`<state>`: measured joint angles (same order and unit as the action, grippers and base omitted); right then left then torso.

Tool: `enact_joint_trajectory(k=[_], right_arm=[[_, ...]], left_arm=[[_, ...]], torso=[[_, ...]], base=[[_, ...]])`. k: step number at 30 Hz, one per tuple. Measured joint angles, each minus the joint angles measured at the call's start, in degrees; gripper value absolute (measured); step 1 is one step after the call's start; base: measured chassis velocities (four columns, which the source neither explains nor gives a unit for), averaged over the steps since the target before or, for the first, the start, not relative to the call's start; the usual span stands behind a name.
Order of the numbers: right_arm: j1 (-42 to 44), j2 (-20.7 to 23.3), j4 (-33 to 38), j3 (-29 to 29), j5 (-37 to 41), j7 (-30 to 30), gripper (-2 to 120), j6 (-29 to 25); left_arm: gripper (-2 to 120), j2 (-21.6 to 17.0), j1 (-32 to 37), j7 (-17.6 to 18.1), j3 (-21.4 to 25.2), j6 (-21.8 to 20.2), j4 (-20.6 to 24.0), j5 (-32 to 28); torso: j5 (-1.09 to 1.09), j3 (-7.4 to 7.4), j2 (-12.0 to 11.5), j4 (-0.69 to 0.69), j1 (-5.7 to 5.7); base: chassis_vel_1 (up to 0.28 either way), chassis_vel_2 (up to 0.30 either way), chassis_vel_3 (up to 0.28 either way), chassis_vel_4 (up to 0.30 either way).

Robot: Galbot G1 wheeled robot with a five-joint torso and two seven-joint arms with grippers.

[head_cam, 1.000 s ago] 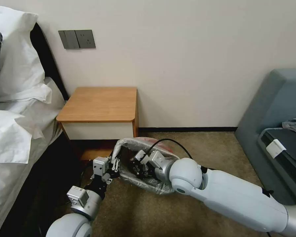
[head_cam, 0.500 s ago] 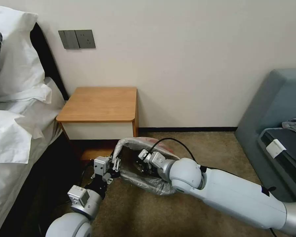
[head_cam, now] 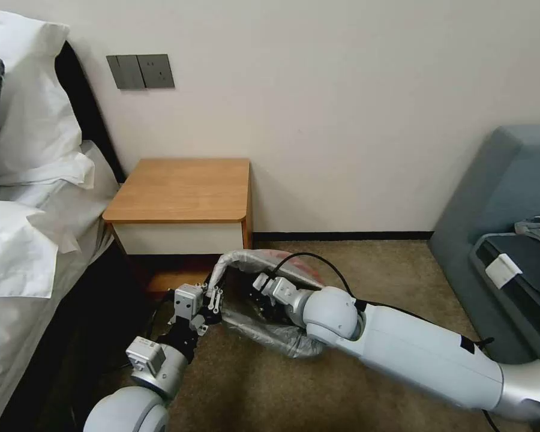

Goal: Pick up the garbage bag from the table and place it over the trash can.

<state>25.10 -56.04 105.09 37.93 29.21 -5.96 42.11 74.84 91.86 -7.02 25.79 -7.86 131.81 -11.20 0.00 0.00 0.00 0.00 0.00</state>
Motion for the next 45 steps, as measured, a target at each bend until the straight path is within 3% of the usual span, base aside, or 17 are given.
enact_joint_trajectory(k=[13,16,18,19,21,25,28,31,33,34,35,36,37,39,44,45], right_arm=[[-0.33,1.52,2.54,-0.57,1.05,0.48,0,0.03],[-0.34,2.79,5.13,-1.12,5.26,-0.02,0,0.00],[-0.09,3.41,7.88,-1.45,15.71,-4.33,0,-0.04],[-0.09,3.41,7.88,-1.45,15.71,-4.33,0,-0.04],[0.96,2.86,9.30,-2.64,25.33,-9.41,0,-0.09],[2.08,2.40,10.12,-4.44,30.37,-11.47,0,-0.13],[4.35,2.24,12.25,-8.78,37.41,-15.41,0,-0.19],[5.25,2.39,12.88,-10.25,37.85,-15.90,0,-0.22],[7.42,3.03,14.15,-13.93,37.57,-15.42,0,-0.25],[9.05,3.47,14.77,-16.34,36.98,-13.78,0,-0.48],[9.05,3.47,14.77,-16.34,36.98,-13.78,0,-0.48],[11.40,4.19,15.42,-19.05,35.99,-10.17,0,-1.56],[11.40,4.19,15.42,-19.05,35.99,-10.17,0,-1.56],[17.53,5.50,16.57,-24.66,30.45,-2.52,0,-5.40],[24.82,5.33,17.09,-31.10,21.11,2.88,0,-9.55],[28.16,3.96,17.17,-34.62,15.60,3.66,8,-11.60]], left_arm=[[7,0.03,-0.81,0.74,0.42,-0.71,-1.65,-0.29],[7,0.08,-1.35,2.08,0.63,-1.68,-2.76,-1.44],[7,0.21,-1.97,3.09,0.78,-2.41,-3.83,-2.75],[7,0.21,-1.97,3.09,0.78,-2.41,-3.83,-2.75],[7,0.29,-2.32,4.10,0.71,-3.49,-4.48,-4.49],[7,0.42,-2.43,5.48,0.49,-4.69,-4.76,-6.49],[7,0.82,-2.56,10.07,-0.40,-7.77,-5.21,-13.14],[7,1.00,-2.57,12.02,-0.80,-8.72,-5.38,-14.86],[7,1.26,-2.51,15.89,-1.59,-10.24,-5.49,-17.24],[7,1.38,-2.48,18.18,-2.10,-11.14,-5.49,-18.68],[7,1.38,-2.48,18.18,-2.10,-11.14,-5.49,-18.68],[7,1.57,-2.51,20.90,-2.77,-12.25,-5.49,-20.16],[7,1.57,-2.51,20.90,-2.77,-12.25,-5.49,-20.16],[7,1.87,-2.71,24.75,-3.85,-13.83,-5.65,-22.71],[7,2.39,-2.54,26.87,-4.72,-14.80,-5.97,-24.92],[7,2.78,-1.94,27.05,-5.05,-14.82,-6.06,-25.42]], torso=[[0.00,0.00,0.00,0.00,0.00],[0.00,0.00,0.00,0.00,0.00],[0.00,-0.01,0.00,-0.01,0.00],[0.00,-0.01,0.00,-0.01,0.00],[0.00,-0.01,0.00,0.00,0.00],[0.01,-0.01,0.00,0.00,0.00],[0.00,-0.01,0.00,0.00,0.00],[0.00,-0.01,0.00,0.00,0.00],[0.00,-0.01,0.00,0.00,0.00],[0.01,-0.01,0.00,0.01,0.00],[0.01,-0.01,0.00,0.01,0.00],[0.01,-0.01,0.00,0.01,0.00],[0.01,-0.01,0.00,0.01,0.00],[0.00,-0.01,0.00,0.00,0.00],[0.01,-0.01,0.00,-0.04,0.00],[0.01,0.00,0.00,-0.01,0.00]], base=[[0.000,0.000,0.000,0.000],[0.000,0.000,0.000,0.000],[0.000,0.000,0.000,0.000],[0.000,0.000,0.000,0.000],[0.000,0.000,0.000,0.000],[0.000,0.000,0.000,0.000],[0.000,0.000,0.000,0.000],[0.000,0.000,0.000,0.000],[0.000,0.000,0.000,0.000],[0.000,0.000,0.000,0.000],[0.000,0.000,0.000,0.000],[0.000,0.000,0.000,0.000],[0.000,0.000,0.000,0.000],[0.000,0.000,0.000,0.000],[0.000,0.000,0.000,0.000],[0.000,0.000,0.000,0.000]])
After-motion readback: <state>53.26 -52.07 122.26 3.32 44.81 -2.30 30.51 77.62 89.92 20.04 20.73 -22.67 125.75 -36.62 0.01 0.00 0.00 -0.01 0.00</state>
